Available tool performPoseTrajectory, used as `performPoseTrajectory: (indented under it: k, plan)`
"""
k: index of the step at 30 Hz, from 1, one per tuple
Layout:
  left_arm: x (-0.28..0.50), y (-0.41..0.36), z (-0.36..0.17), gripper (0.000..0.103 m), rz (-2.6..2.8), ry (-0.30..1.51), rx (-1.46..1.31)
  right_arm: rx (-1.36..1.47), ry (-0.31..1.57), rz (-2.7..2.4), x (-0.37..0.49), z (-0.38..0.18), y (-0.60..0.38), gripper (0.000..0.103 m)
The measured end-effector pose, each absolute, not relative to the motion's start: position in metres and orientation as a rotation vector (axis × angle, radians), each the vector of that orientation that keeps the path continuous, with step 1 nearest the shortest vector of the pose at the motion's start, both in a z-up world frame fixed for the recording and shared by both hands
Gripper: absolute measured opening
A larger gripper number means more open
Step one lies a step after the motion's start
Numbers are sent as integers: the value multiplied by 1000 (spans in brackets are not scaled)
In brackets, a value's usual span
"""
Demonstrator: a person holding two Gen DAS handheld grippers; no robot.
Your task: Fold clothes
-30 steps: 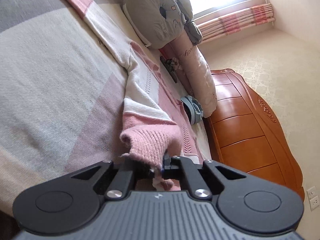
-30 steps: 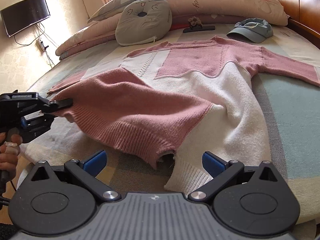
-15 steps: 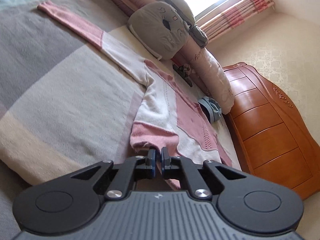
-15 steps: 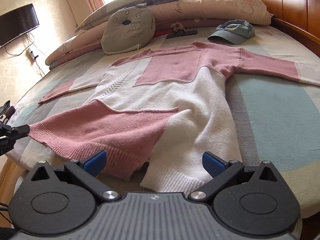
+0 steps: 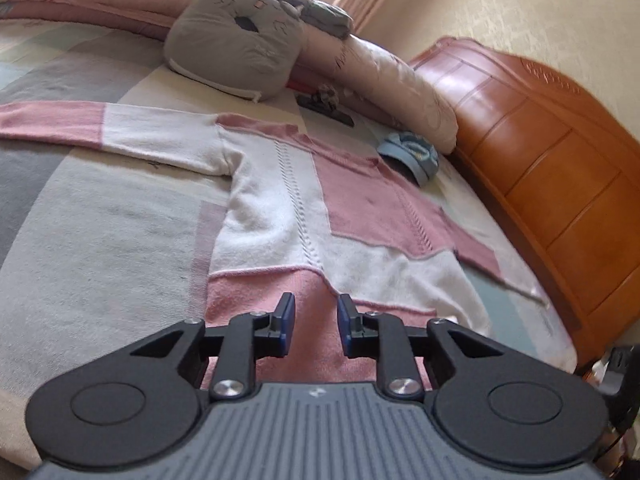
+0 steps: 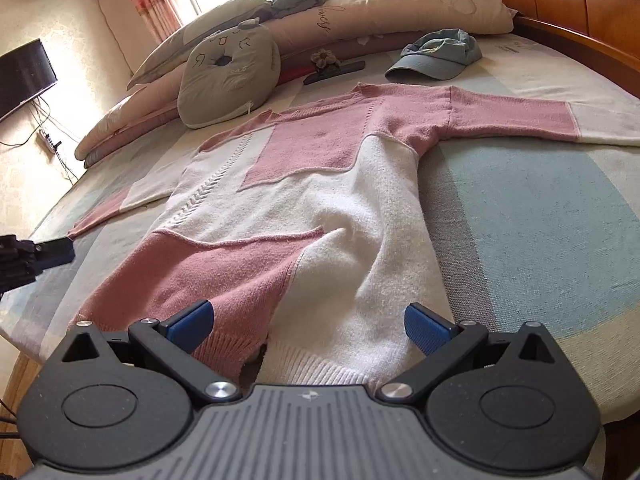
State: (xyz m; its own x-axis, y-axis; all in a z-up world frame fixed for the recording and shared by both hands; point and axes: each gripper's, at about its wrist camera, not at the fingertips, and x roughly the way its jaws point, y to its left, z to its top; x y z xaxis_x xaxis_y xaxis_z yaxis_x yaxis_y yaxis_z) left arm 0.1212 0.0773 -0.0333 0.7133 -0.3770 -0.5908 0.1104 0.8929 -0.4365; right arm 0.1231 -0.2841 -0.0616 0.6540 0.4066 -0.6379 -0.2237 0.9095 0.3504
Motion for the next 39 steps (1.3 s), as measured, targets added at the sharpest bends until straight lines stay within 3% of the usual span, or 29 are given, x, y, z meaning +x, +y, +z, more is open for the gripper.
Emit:
performPoseTrajectory:
  k: [13, 17, 22, 24, 27, 31, 33, 39]
  plan:
    - [167, -27, -58, 40, -464, 819, -201, 377, 819, 361, 138, -97, -301, 103]
    - [177, -30, -86, 40, -401, 930, -209, 322, 803, 417, 134, -98, -302, 103]
    - [183, -33, -74, 41, -401, 940, -173, 296, 788, 443, 121, -87, -307, 103]
    - [190, -45, -59, 46, -427, 916, -127, 257, 740, 392, 115, -79, -311, 103]
    - [201, -76, -38, 58, -500, 889, -64, 190, 679, 304, 109, -68, -317, 103]
    - [217, -131, -21, 62, -655, 847, -18, 153, 692, 232, 115, -68, -331, 103]
    - [228, -160, -19, 70, -758, 851, -30, 175, 708, 223, 115, -73, -339, 103]
    - [258, -235, -54, 71, -866, 994, -30, 190, 736, 192, 112, -83, -353, 103]
